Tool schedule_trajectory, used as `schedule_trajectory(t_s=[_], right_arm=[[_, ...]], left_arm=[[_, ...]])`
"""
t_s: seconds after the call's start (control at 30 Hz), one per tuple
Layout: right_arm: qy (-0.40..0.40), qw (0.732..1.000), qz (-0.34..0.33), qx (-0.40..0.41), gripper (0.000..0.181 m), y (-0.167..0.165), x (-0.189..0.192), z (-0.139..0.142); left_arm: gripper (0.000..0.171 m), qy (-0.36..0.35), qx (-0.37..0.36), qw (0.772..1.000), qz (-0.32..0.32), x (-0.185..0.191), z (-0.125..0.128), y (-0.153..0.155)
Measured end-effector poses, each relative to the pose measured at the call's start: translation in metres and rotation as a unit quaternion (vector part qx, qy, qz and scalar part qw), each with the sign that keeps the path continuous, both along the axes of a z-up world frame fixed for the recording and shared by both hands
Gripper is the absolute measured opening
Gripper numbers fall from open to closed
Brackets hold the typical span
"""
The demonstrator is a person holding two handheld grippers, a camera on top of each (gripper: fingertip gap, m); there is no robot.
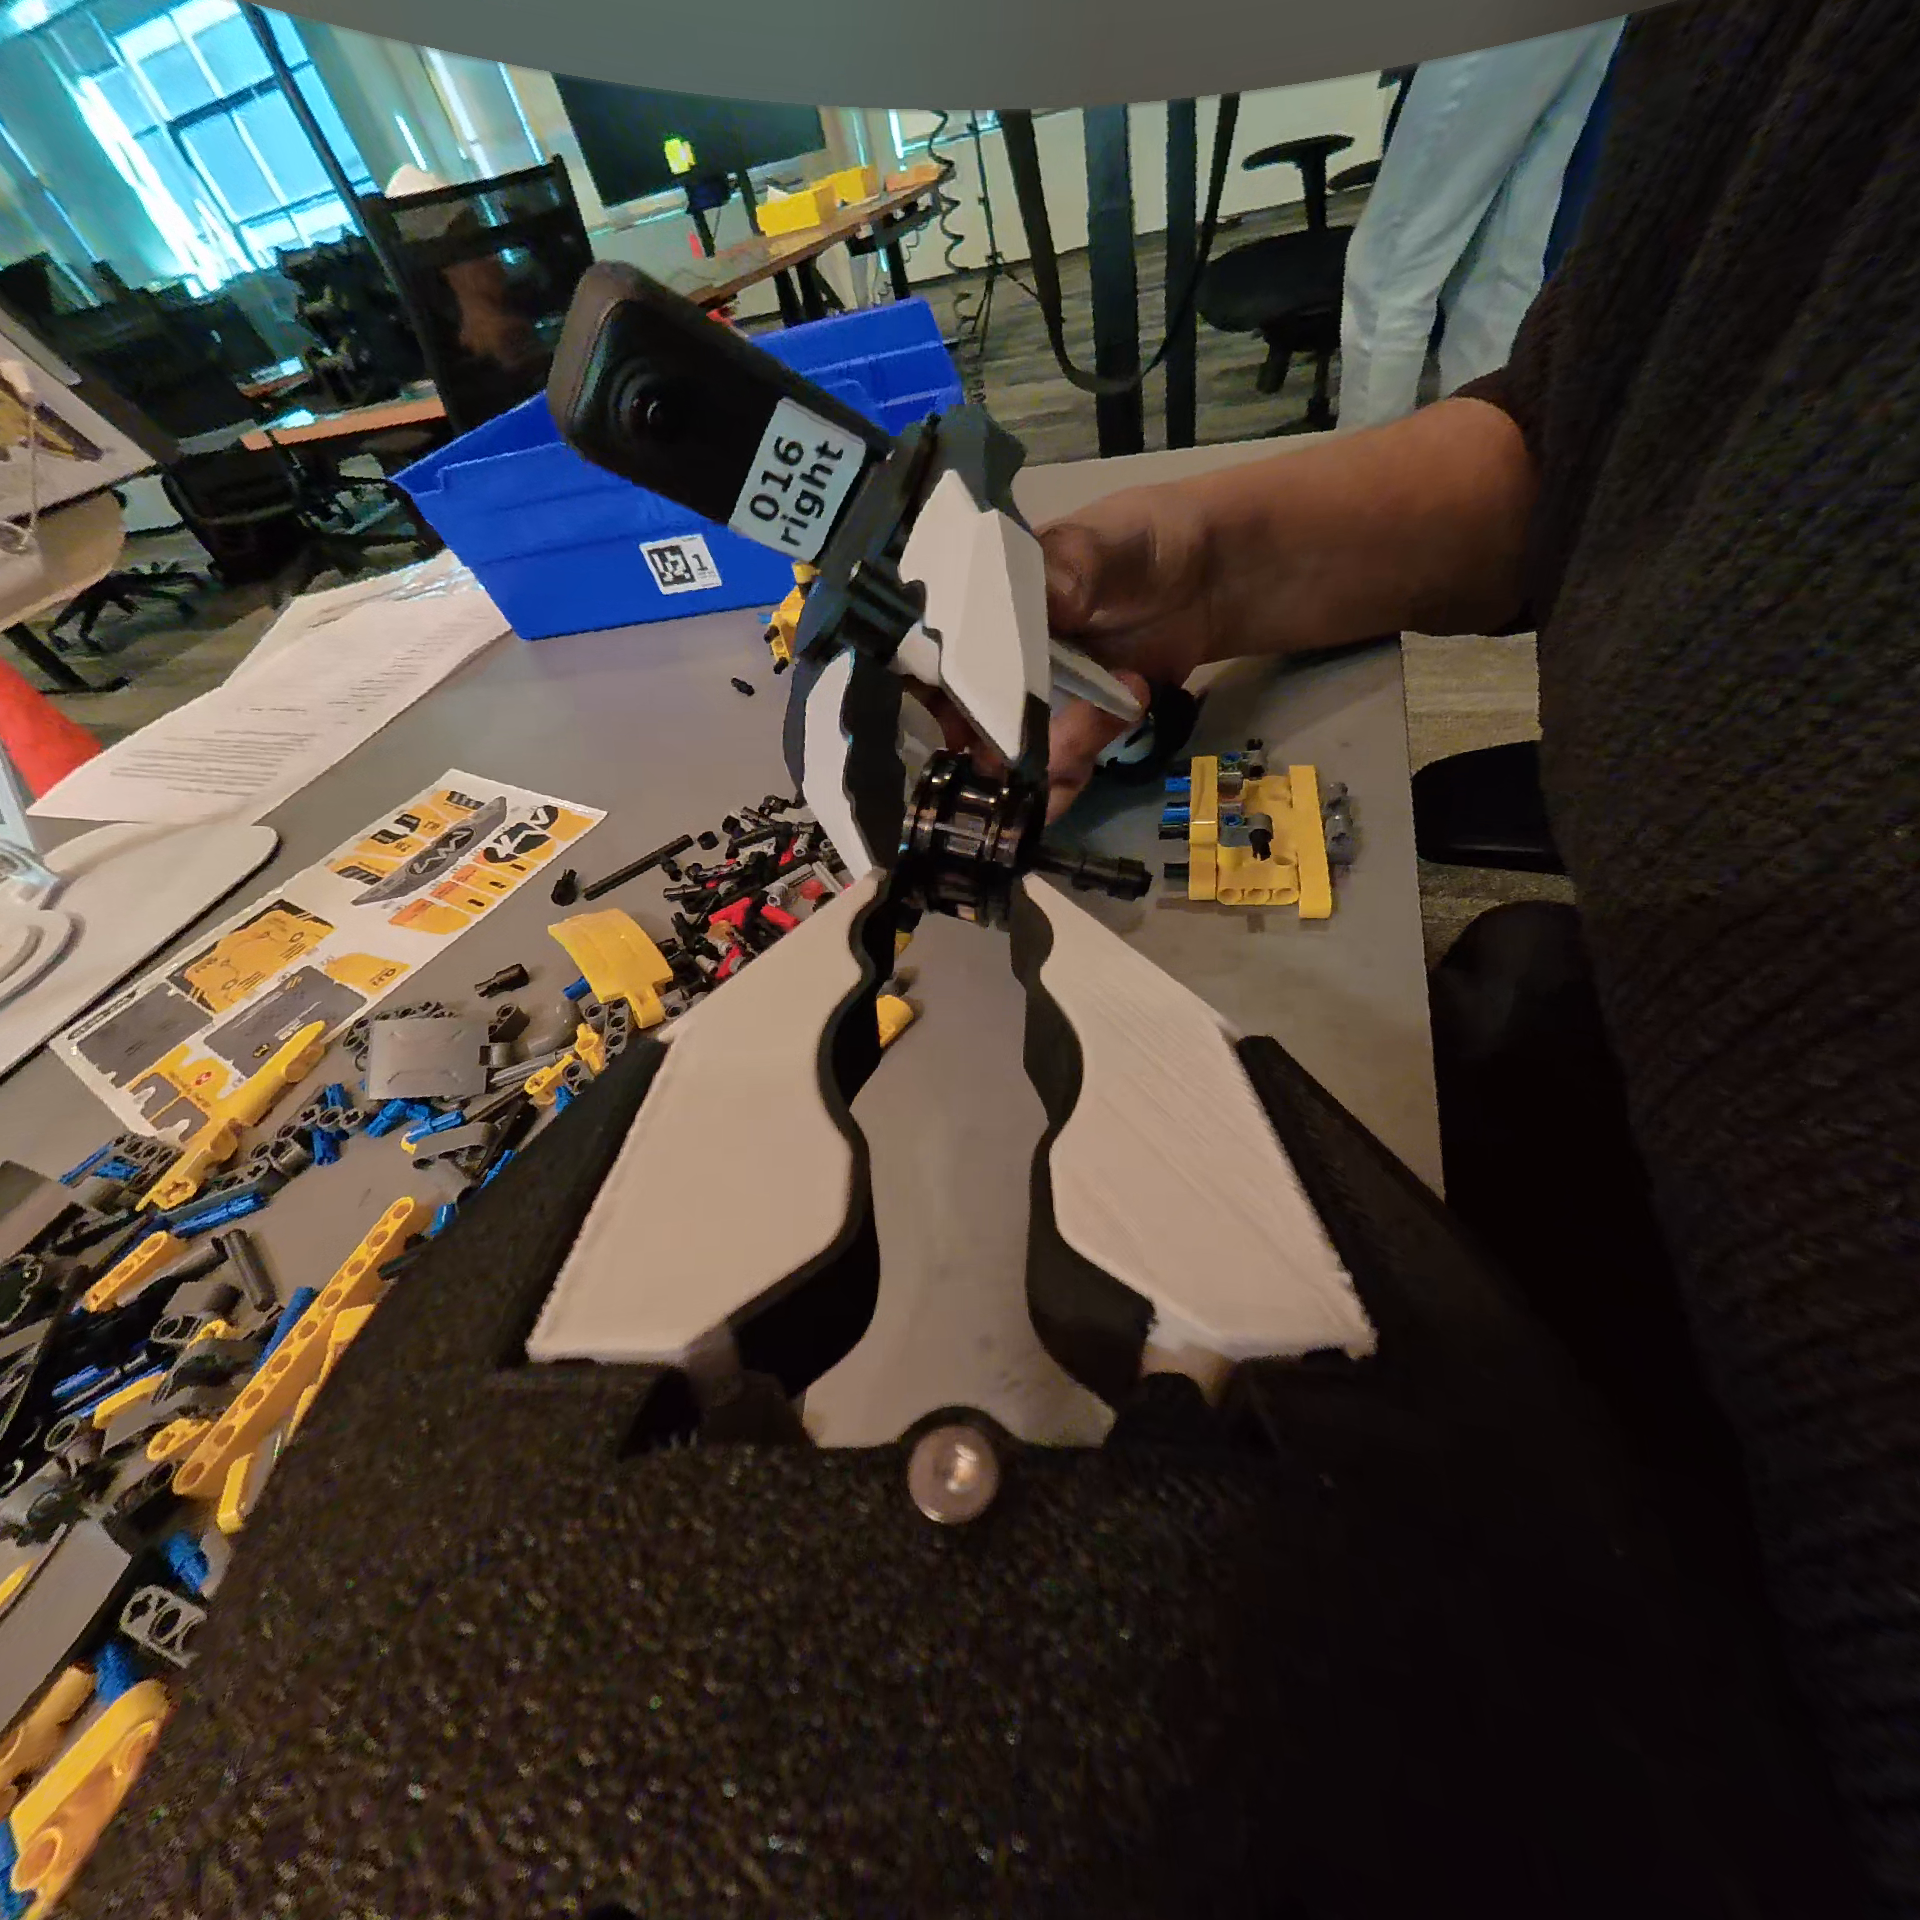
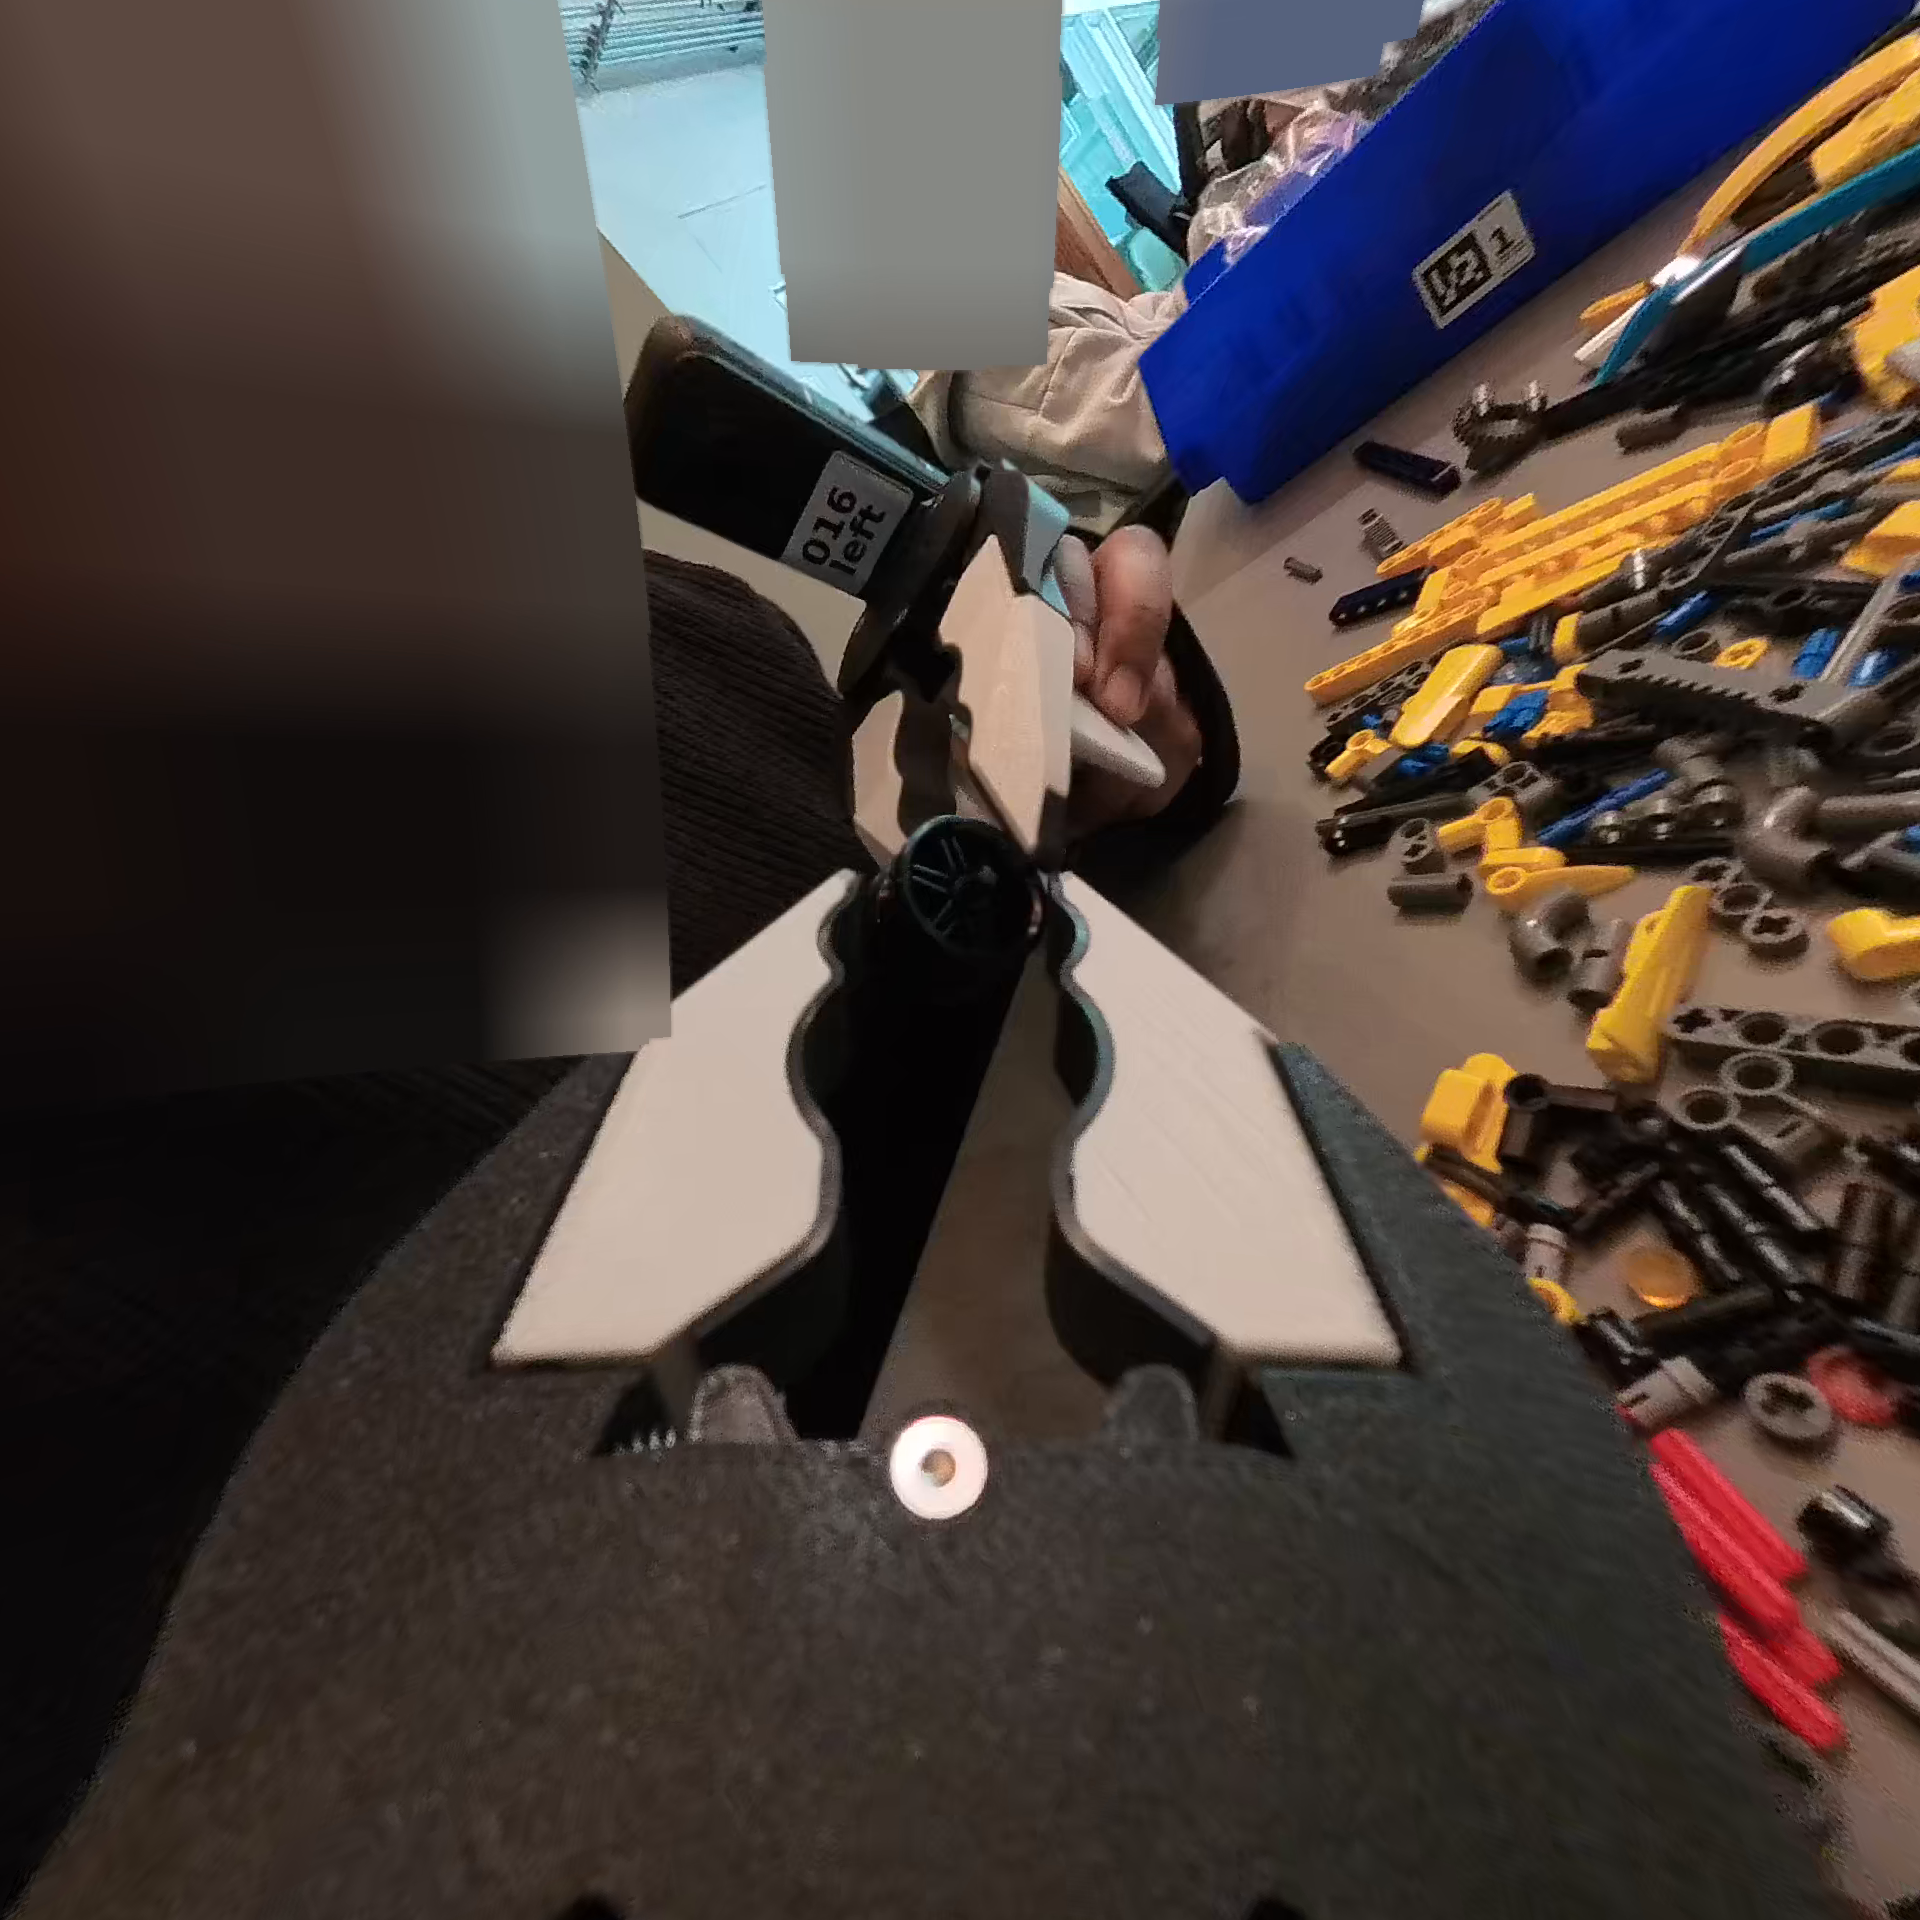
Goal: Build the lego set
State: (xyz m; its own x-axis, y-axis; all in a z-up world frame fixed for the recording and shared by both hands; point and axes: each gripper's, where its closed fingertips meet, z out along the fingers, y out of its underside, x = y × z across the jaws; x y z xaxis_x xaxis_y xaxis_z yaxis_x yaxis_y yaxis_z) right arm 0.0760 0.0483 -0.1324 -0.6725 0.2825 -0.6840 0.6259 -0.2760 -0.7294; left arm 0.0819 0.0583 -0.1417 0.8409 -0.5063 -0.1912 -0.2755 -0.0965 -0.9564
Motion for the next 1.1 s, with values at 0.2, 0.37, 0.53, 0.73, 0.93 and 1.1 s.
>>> schedule_trajectory(t_s=[0.2,0.37,0.53,0.73,0.93,1.1], right_arm=[[0.082,0.989,-0.067,0.102,0.034,0.013,-0.008,0.002],[0.119,0.946,-0.094,0.285,0.034,0.018,-0.014,-0.028],[0.161,0.883,-0.075,0.434,0.034,0.013,-0.016,-0.061],[0.176,0.889,-0.056,0.418,0.035,0.007,-0.012,-0.062],[0.227,0.872,-0.026,0.432,0.035,0.001,-0.004,-0.06],[0.278,0.847,-0.022,0.452,0.035,0.001,-0.001,-0.059]], left_arm=[[0.036,-0.082,-0.002,0.996,0.024,-0.02,0.012,0.004],[0.036,-0.153,-0.009,0.988,0.03,-0.035,0.019,0.005],[0.036,-0.184,-0.057,0.981,-0.01,-0.025,0.012,0.001],[0.035,-0.177,-0.129,0.976,-0.005,-0.02,-0.008,0.004],[0.034,-0.153,-0.19,0.97,0.004,-0.015,-0.027,0.005],[0.034,-0.154,-0.222,0.963,-0.008,-0.01,-0.035,0.003]])
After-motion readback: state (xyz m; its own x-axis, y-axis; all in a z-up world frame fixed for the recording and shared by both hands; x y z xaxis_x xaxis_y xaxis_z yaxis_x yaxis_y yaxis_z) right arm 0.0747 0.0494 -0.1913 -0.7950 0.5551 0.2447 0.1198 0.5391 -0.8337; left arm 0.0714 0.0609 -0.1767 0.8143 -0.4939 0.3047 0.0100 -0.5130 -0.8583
